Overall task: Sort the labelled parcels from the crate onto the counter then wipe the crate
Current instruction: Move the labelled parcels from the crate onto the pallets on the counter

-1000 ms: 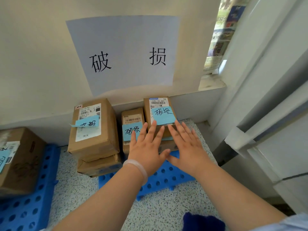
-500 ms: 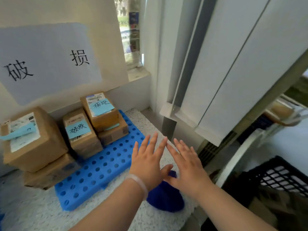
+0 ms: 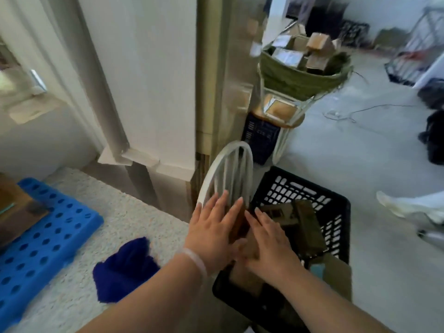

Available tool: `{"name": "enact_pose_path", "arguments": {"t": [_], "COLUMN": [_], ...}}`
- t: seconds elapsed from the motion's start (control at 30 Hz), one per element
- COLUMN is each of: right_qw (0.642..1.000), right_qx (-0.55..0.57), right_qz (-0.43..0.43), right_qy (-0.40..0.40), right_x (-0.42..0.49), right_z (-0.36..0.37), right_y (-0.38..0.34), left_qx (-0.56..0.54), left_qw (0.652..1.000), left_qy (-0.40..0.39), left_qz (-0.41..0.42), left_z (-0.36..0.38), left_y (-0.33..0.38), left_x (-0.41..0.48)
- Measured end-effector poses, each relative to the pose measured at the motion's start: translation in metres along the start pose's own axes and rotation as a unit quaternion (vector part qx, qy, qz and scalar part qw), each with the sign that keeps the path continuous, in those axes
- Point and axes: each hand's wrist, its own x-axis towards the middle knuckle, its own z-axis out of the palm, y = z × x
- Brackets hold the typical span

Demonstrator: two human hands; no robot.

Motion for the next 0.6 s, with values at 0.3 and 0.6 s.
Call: {"name": "enact_pose_path", "arguments": {"t": [0.3, 0.6], "right_qw": [0.975, 0.932], "right_qx": [0.045, 0.131], "right_qz": [0.213, 0.328], "right_qy": [-0.034, -0.082], "right_x": [-0.040, -0.063], "right_z": [-0.004, 0.016], "right_y": [0.159, 0.215], "left_qx": [-0.023, -0.037], "left_qw": [0.987, 0.934], "left_qy": [-0.161, -0.355], "left_qz": [-0.002, 0.015], "left_z": [0.101, 0.165], "left_y": [0.103, 0.168], "left_x": [0.041, 0.047]}}
